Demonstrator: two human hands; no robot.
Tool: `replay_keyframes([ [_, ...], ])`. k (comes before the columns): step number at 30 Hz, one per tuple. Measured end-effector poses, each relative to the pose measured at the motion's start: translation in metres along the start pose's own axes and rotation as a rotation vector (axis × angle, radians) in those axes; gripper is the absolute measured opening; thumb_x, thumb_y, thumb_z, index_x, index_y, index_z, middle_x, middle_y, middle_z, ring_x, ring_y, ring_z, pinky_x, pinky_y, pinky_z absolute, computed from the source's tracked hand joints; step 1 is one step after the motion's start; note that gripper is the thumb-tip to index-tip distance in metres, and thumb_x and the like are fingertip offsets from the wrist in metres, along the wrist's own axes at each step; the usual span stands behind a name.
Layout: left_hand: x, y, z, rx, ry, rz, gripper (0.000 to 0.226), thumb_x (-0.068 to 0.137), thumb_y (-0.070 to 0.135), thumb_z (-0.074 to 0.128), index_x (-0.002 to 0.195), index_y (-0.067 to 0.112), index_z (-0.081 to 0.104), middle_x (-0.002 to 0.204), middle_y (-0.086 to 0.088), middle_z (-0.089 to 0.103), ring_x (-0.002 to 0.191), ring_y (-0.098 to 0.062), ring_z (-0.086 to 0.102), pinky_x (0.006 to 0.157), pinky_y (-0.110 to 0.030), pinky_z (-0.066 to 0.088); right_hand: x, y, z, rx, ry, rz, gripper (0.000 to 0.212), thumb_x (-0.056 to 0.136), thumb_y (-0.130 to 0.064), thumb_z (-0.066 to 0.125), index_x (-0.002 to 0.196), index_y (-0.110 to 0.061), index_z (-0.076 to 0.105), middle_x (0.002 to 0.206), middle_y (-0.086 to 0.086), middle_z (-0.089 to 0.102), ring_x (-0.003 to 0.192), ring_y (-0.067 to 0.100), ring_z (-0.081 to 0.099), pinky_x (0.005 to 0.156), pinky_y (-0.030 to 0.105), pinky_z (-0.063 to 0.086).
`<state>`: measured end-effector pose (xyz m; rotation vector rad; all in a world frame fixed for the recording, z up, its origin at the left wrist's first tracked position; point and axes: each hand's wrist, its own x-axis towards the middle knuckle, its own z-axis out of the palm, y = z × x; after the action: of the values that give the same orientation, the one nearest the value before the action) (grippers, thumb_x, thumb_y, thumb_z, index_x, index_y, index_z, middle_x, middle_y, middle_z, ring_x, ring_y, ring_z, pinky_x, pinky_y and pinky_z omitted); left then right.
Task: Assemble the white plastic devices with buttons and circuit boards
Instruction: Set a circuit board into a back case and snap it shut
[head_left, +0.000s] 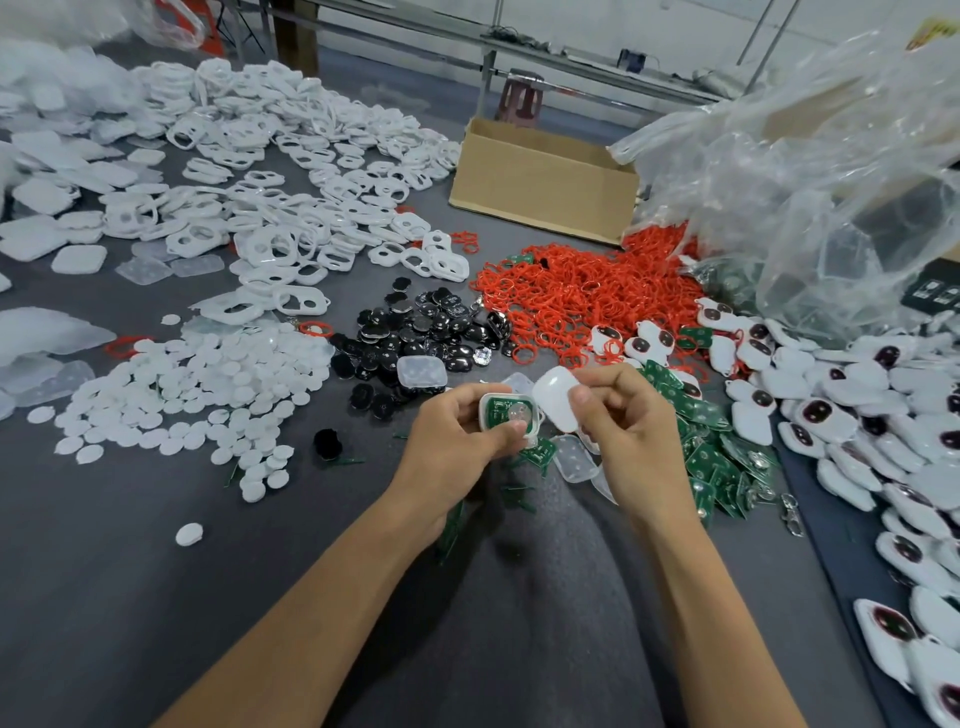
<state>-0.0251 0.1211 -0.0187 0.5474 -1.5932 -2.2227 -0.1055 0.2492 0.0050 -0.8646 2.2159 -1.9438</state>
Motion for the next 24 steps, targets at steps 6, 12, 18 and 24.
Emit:
replay_keyframes([
  [6,-0.0006,0.0015,-0.0029,0.079,-0.015,0.002,0.046,0.072,-0.008,0.077,0.114,0.008,0.065,0.101,-0.007,0.073,0.09,-0.013,0.069,0.077,-0.017,0.055,-0.0012,0.0,-0.0045,-0.076,0.067,0.004,0.033,0.099,-0.008,0.045,0.069,-0.017,0.056,0.065,-0.005,0.054,0.064,0.01,0.045,0.061,0.026,0.035],
  [12,-0.0011,0.0027,-0.002,0.13,-0.018,0.014,0.049,0.072,-0.009,0.076,0.116,0.007,0.063,0.105,-0.007,0.072,0.098,-0.017,0.068,0.082,-0.018,0.055,-0.0064,-0.0001,0.0001,-0.45,0.065,-0.074,0.033,0.082,-0.03,0.07,0.06,-0.016,0.049,0.055,-0.012,0.047,0.054,0.004,0.04,0.055,0.02,0.031],
  [18,-0.0017,0.0013,-0.0025,0.157,-0.042,0.025,0.046,0.073,-0.011,0.075,0.113,0.01,0.064,0.101,-0.005,0.072,0.087,-0.008,0.067,0.077,-0.016,0.054,-0.0075,-0.0026,0.0047,-0.685,-0.016,-0.167,0.018,0.072,-0.026,0.079,0.089,-0.027,0.074,0.076,0.001,0.057,0.072,0.014,0.053,0.068,0.027,0.04],
  [24,-0.0006,-0.0005,-0.0031,0.204,-0.058,0.017,0.047,0.072,-0.008,0.077,0.111,0.015,0.065,0.097,0.0,0.073,0.086,-0.006,0.068,0.073,-0.015,0.053,-0.0066,-0.0015,0.0045,-0.727,-0.047,-0.158,0.016,0.074,-0.034,0.077,0.088,-0.027,0.074,0.074,0.005,0.054,0.071,0.017,0.051,0.067,0.035,0.044],
])
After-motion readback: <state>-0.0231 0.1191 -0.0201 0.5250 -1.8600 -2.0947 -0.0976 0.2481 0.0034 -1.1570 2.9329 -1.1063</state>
